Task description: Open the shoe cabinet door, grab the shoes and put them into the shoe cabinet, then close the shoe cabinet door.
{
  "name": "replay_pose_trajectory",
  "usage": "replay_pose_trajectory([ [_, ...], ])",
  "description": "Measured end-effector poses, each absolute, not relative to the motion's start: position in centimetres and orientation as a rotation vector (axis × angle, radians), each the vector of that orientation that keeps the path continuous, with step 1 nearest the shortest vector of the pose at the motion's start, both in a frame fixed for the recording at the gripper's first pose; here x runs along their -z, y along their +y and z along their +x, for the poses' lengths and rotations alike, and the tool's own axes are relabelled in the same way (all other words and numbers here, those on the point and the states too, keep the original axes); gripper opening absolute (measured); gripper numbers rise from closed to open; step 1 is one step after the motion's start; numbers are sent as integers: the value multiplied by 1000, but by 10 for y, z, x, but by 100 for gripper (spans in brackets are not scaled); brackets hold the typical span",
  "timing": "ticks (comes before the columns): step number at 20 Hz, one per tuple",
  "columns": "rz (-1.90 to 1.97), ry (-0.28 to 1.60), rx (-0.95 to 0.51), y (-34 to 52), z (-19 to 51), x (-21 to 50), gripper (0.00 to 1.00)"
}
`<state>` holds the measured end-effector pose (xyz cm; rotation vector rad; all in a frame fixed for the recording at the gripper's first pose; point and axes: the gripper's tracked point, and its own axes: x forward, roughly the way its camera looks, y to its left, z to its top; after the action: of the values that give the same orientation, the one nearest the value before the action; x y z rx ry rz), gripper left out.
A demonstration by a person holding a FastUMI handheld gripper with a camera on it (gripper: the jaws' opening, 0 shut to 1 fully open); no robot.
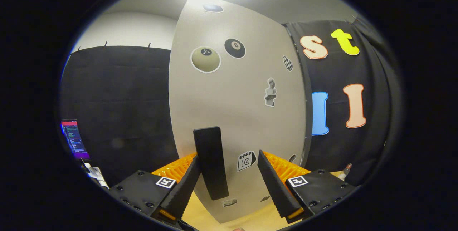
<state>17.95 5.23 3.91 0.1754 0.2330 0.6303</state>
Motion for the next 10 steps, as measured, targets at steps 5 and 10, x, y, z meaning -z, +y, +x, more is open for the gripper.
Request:
replay_pose_trajectory([
  [5,181,224,-658,102,205,-37,97],
  [10,156,204,-642,148,239,-31,99],
])
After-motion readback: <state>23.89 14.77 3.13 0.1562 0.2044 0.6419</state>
